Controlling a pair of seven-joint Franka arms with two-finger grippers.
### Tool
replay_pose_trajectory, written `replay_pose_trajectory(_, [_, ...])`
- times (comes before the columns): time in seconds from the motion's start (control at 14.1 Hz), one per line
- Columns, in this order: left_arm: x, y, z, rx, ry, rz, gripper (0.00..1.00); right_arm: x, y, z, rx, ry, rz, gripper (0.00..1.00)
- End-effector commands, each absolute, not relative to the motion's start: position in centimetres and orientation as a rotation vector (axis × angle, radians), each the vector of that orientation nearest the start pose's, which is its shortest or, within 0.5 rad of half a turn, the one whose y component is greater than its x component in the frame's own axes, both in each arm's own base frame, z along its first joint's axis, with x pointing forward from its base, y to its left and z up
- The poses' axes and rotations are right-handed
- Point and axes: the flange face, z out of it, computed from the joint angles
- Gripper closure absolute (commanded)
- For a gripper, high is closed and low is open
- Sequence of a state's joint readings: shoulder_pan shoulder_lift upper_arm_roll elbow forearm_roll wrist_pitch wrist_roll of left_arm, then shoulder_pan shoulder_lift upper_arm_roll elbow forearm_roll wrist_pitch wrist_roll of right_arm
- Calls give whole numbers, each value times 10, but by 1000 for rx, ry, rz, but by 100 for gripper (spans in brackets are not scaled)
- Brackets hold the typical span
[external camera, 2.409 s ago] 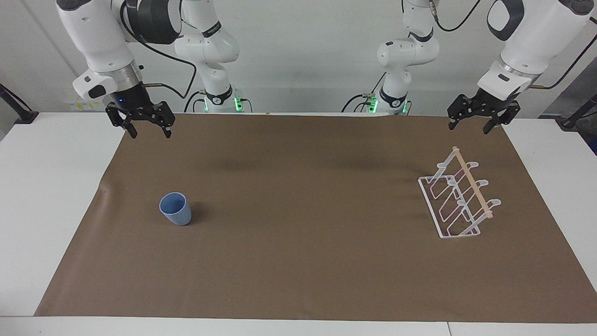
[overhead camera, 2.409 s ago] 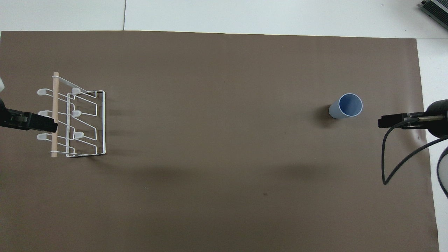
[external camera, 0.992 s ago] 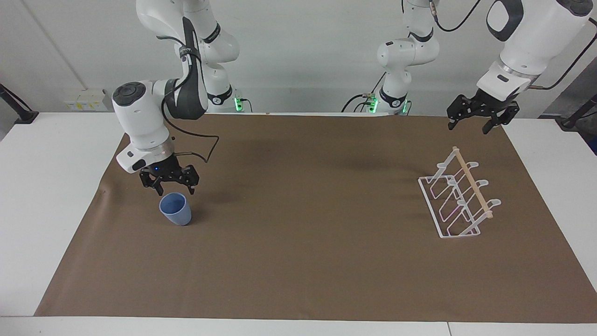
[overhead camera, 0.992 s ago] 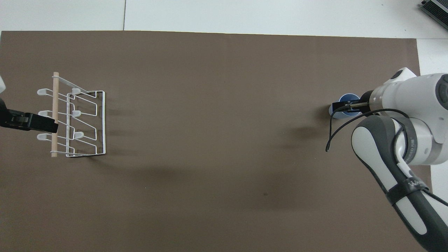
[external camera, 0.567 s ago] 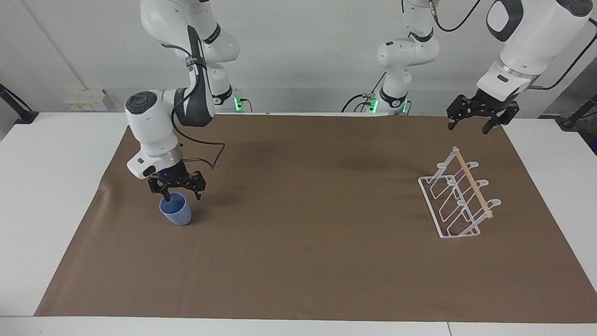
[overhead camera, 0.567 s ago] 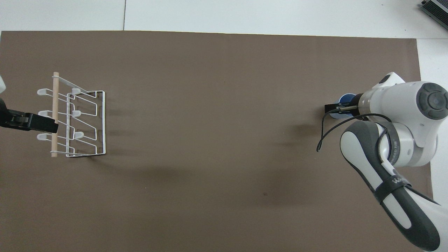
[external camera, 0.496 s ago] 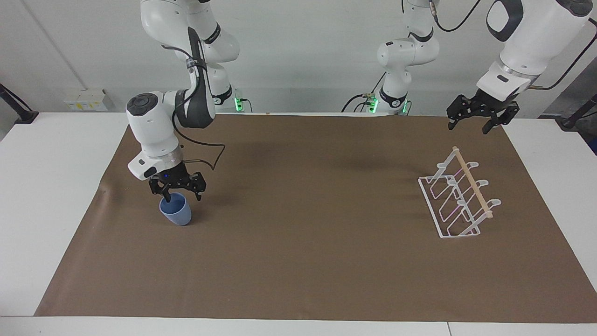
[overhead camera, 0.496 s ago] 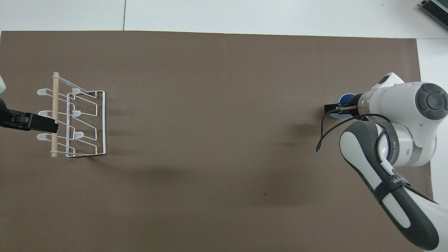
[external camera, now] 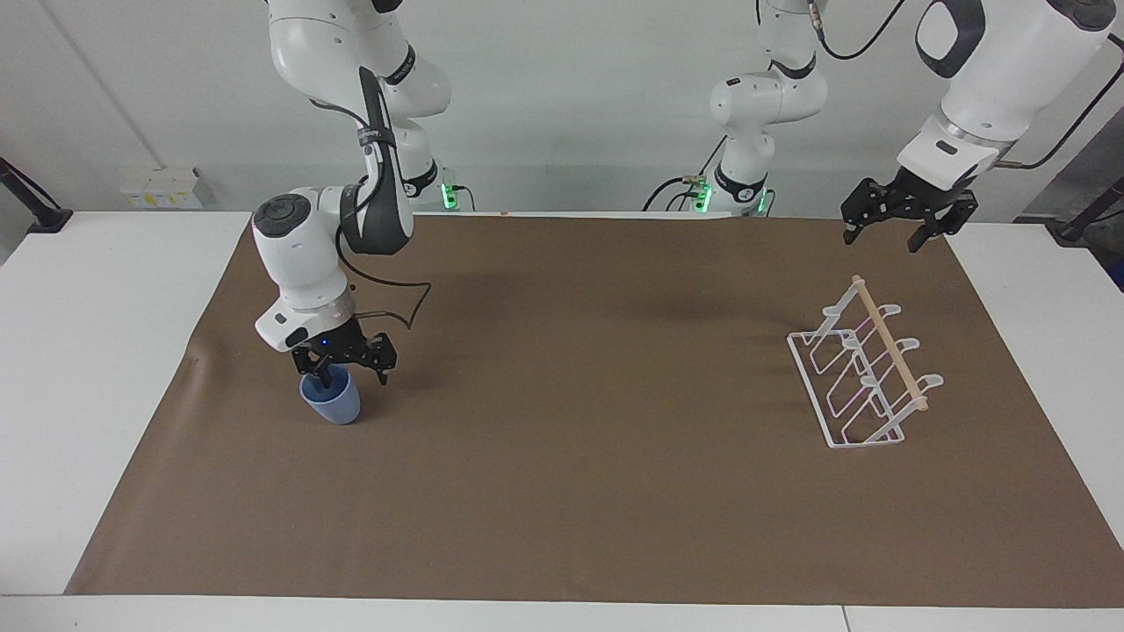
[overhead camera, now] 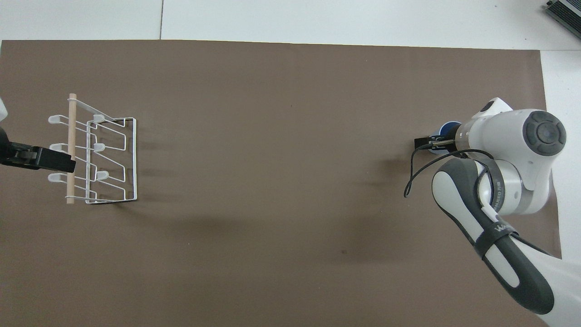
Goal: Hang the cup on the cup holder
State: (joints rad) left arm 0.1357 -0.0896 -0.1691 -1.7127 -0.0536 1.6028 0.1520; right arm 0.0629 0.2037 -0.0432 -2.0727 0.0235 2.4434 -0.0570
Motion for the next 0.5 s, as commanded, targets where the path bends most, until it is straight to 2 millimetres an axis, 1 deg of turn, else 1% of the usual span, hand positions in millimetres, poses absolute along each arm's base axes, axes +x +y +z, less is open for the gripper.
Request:
replay_pose_trajectory(0.0, [520, -30, 608, -3162, 273, 17, 0, 592, 14, 347, -3113, -79, -276, 4])
replay_pose_trajectory(0.14, [520, -30, 607, -3162, 273, 19, 0, 592, 13, 347, -3113, -76, -276, 23])
replay_pose_trajectory(0.35, [520, -30, 607, -3162, 271, 22, 0, 592, 13, 347, -3113, -79, -271, 58])
replay_pose_trajectory(0.43, [520, -30, 607, -3163, 261, 22, 0, 592, 13, 347, -3114, -79, -269, 64])
